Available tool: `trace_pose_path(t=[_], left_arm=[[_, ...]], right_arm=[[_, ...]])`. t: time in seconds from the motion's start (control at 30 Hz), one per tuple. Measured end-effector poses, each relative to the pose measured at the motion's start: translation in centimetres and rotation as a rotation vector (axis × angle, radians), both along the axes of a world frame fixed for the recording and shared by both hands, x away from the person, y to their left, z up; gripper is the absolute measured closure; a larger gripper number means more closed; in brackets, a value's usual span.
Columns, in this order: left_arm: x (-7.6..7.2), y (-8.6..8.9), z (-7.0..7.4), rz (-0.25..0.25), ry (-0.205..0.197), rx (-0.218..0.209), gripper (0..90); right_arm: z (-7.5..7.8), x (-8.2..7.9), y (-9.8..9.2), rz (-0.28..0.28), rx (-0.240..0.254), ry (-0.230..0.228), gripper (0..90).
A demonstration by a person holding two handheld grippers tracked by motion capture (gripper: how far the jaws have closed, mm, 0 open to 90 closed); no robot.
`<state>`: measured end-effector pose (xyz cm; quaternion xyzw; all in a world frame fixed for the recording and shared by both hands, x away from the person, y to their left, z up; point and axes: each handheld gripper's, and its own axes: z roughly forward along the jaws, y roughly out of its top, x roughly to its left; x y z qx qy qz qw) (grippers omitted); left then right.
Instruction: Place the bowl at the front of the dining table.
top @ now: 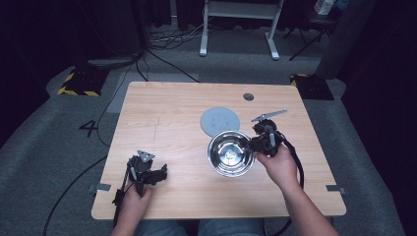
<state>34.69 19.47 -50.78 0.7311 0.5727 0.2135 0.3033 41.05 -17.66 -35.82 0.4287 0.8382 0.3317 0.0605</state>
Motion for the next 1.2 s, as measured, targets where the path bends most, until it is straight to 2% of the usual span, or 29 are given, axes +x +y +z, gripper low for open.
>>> trace_pose_path(t=[0.27, 0.4, 0.73, 1.2], left_arm=[[-0.1, 0.0, 0.0, 0.005, 0.000, 0.001, 14.8], [-0.1, 0.0, 0.0, 0.006, -0.001, 0.000, 14.8], [-0.1, 0.1, 0.0, 0.004, 0.002, 0.002, 14.8], [0.1, 0.1, 0.0, 0.006, -0.002, 0.000, 14.8]], right_arm=[[1.2, 1.3, 0.0, -0.022, -0.003, -0.027, 85.7], [2.0, 2.8, -0.5, -0.054, 0.032, -0.036, 85.8], [3.7, 5.5, 0.0, -0.100, 0.014, -0.080, 85.7], [5.3, 10.3, 0.2, -0.221, 0.010, -0.097, 85.7]])
